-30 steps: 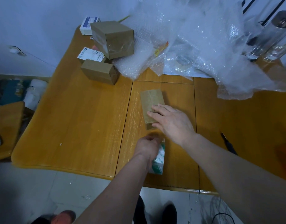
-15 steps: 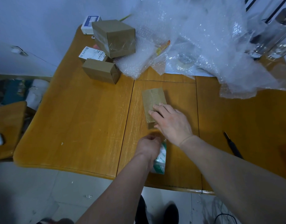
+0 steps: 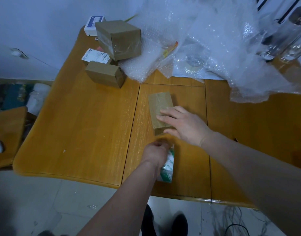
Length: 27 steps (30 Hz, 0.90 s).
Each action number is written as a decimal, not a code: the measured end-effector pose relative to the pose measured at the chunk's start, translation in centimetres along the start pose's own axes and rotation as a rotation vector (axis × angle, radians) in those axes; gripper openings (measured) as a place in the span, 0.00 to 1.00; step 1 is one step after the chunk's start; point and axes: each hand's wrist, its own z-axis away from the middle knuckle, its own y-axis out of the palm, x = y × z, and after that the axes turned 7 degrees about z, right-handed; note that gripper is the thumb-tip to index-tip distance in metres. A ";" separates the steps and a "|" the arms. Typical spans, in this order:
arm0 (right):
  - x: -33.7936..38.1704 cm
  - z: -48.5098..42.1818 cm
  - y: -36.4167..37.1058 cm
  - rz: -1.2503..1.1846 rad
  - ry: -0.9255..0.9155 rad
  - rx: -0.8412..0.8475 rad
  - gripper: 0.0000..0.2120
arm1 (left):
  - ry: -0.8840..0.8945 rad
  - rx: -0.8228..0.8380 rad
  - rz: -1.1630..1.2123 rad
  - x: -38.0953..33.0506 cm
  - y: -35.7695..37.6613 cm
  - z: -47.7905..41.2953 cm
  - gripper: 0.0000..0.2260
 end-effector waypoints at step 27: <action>0.3 0.2 1.2 0.118 -0.013 -0.069 0.32 | -0.026 -0.022 -0.018 -0.5 0.3 0.9 0.03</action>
